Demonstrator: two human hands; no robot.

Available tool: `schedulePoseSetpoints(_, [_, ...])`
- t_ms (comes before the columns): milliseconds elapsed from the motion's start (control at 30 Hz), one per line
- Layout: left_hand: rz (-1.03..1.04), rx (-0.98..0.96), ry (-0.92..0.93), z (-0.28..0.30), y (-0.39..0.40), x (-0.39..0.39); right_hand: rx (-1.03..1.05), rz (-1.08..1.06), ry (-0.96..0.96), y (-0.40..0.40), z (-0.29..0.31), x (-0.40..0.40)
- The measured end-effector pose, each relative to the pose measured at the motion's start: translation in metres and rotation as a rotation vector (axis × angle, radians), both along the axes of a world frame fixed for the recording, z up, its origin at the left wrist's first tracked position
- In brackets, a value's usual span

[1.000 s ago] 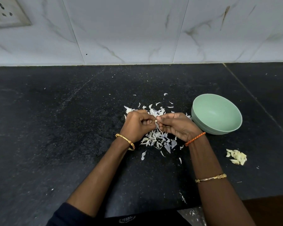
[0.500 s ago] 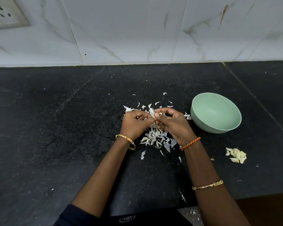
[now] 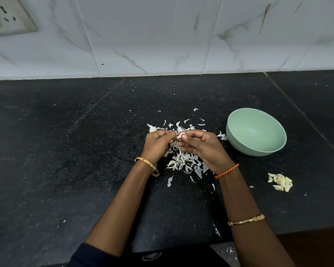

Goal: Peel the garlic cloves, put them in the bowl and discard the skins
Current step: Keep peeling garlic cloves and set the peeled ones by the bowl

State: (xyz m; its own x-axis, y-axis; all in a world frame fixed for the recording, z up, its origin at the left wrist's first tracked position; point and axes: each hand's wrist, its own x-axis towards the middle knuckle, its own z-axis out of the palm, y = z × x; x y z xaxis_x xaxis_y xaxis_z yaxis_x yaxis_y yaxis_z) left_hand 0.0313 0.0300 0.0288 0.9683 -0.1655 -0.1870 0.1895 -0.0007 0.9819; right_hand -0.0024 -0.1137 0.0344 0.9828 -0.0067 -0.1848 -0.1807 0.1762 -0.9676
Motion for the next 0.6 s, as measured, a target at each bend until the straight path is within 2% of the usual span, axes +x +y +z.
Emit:
schedulePoseSetpoints(167, [0.100, -0.004, 0.082, -0.001, 0.000, 0.004, 0.085, -0.065, 0.053, 0.000, -0.001, 0.000])
schedulePoseSetpoints(300, [0.096, 0.081, -0.031, -0.005, 0.000, 0.004, 0.090, -0.095, 0.043, -0.003, -0.002, 0.000])
schedulePoseSetpoints(467, [0.046, 0.155, -0.216, -0.007, -0.004, 0.002, -0.075, -0.102, -0.027, -0.002, -0.006, 0.002])
schedulePoseSetpoints(600, [-0.008, 0.186, -0.217, -0.008, -0.003, 0.004, -0.311, -0.144, -0.106, -0.003, -0.013, 0.005])
